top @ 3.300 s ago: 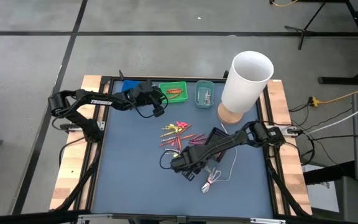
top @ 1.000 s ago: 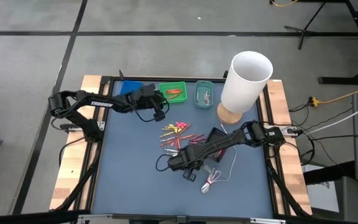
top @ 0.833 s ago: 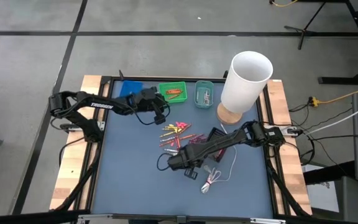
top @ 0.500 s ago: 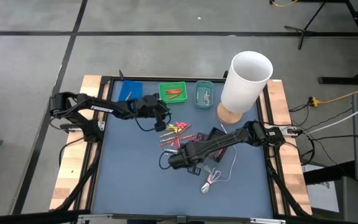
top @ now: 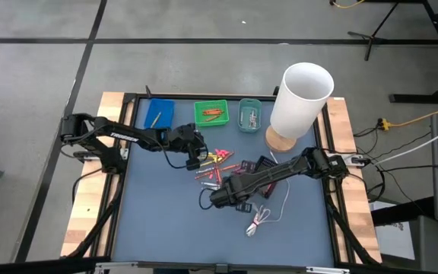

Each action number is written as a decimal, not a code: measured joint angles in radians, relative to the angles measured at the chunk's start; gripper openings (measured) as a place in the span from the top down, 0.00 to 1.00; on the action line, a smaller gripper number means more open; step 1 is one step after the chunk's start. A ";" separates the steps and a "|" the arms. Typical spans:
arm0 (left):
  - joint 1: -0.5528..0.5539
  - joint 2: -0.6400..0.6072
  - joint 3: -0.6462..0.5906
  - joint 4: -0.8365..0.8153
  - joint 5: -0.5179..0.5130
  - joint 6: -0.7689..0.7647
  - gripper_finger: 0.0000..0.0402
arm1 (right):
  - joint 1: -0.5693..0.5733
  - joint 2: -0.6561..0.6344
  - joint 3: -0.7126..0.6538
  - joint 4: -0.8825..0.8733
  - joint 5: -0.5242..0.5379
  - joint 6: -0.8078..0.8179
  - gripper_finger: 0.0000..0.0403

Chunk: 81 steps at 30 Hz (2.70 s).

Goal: Sort crayons
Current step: Put the red crayon into the black bin, then put the yellow crayon into the blue bin

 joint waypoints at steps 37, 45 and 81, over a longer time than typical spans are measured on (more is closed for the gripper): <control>-0.052 0.000 0.000 -0.079 0.007 -0.078 0.79 | -0.001 -0.242 -0.489 0.136 0.074 -0.064 0.96; -0.078 0.000 0.000 -0.116 0.078 -0.100 0.79 | -0.001 -0.242 -0.489 0.136 0.074 -0.064 0.96; -0.137 0.000 -0.112 0.030 0.000 -0.184 0.79 | -0.001 -0.241 -0.488 0.152 0.092 -0.094 0.57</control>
